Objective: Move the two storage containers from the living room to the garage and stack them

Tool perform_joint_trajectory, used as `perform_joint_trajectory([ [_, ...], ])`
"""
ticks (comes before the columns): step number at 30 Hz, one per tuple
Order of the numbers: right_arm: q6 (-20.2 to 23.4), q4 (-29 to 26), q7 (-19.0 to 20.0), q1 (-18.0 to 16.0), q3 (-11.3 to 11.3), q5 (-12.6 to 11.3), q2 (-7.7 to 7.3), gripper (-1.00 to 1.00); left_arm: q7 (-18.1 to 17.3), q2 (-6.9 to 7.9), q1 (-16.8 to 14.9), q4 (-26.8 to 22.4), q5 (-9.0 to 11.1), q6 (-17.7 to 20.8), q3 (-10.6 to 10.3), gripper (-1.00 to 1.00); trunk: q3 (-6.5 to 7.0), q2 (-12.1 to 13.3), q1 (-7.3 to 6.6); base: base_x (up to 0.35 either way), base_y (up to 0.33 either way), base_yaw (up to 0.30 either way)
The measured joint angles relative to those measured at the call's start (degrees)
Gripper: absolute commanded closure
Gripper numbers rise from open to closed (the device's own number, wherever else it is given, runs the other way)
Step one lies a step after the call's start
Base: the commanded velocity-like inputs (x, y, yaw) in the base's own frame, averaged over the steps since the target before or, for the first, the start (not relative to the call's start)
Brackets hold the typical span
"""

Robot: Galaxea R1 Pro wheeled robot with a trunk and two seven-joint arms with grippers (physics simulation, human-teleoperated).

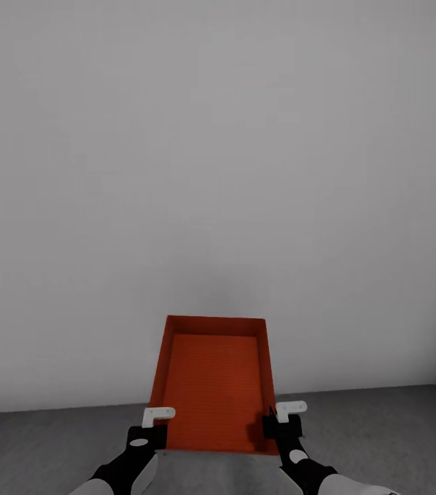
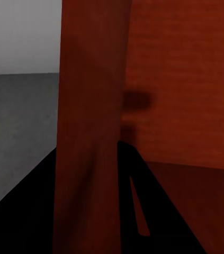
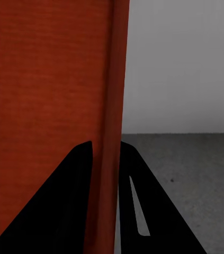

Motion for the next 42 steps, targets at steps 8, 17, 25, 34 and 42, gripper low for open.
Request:
perform_joint_trajectory([
  [8,-0.1,0.0,0.0,0.0,0.2,-0.3,0.01,1.00,0.0,-0.01,0.0,0.0,-0.2,0.0,0.1,1.00,-1.55,-3.2,1.76,0.000,0.000,0.001],
  [17,-0.1,0.1,0.0,0.0,0.3,-0.4,0.00,1.00,0.0,-0.02,0.0,0.0,-0.1,0.0,0.0,1.00,-3.00,-4.8,2.64,0.000,0.000,0.012],
  [25,-0.1,0.1,0.1,0.0,0.6,-0.8,-0.05,1.00,0.1,-0.05,0.0,0.1,-0.1,0.0,0.0,1.00,-3.71,-4.8,2.64,0.000,0.000,0.000],
  [34,-0.2,0.1,0.2,0.0,0.6,-0.9,-0.07,1.00,0.1,-0.08,0.0,0.0,-0.1,0.0,0.0,1.00,-4.50,-4.8,2.65,0.000,0.000,0.000],
  [42,-0.4,0.1,0.2,0.0,0.6,-0.9,-0.05,1.00,0.0,-0.03,0.0,-0.1,-0.1,0.0,-0.1,1.00,-5.21,-4.8,2.65,0.000,0.000,0.000],
])
